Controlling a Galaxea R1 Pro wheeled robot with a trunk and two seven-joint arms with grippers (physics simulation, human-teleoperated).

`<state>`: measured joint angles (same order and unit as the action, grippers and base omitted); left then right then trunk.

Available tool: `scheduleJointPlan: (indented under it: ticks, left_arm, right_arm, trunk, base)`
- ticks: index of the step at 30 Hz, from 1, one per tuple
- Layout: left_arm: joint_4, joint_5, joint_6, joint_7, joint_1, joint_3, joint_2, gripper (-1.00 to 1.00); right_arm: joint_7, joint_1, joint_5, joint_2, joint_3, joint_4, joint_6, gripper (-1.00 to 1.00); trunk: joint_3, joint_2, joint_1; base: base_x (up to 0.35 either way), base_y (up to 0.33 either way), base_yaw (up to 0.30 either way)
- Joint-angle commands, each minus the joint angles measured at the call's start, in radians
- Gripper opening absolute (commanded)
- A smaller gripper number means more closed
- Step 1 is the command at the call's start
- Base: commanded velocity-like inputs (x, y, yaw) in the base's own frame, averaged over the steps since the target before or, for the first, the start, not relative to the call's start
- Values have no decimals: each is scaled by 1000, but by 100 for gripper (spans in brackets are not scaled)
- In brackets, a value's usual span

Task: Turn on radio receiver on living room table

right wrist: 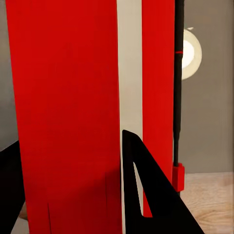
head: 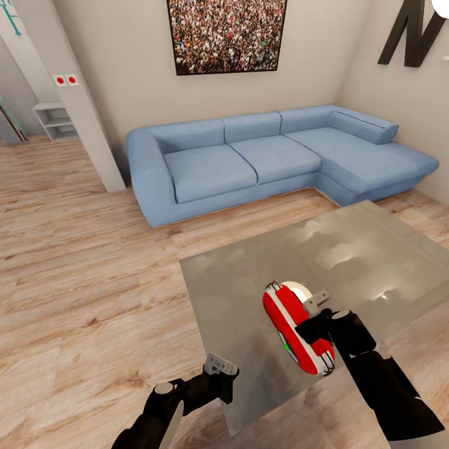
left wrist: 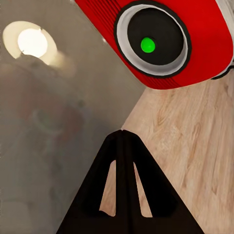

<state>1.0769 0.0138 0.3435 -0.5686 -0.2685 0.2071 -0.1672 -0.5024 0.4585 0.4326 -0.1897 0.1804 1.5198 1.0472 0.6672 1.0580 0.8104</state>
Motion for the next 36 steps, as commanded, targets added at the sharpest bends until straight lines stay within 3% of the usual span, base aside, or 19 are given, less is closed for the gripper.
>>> scheduleJointPlan:
  ticks: [1,36]
  left_arm:
    - [0,0,0,0,0,0,0,-100]
    - [-3,0,0,6,0,0,2,-100]
  right_arm:
    - [1,0,1,0,0,0,0,-100]
    - [2,0,0,-2,-4,-2,0,-100]
  trunk:
    - [0,0,0]
    - [0,0,0]
  base:
    - [0,0,0]
    - [0,0,0]
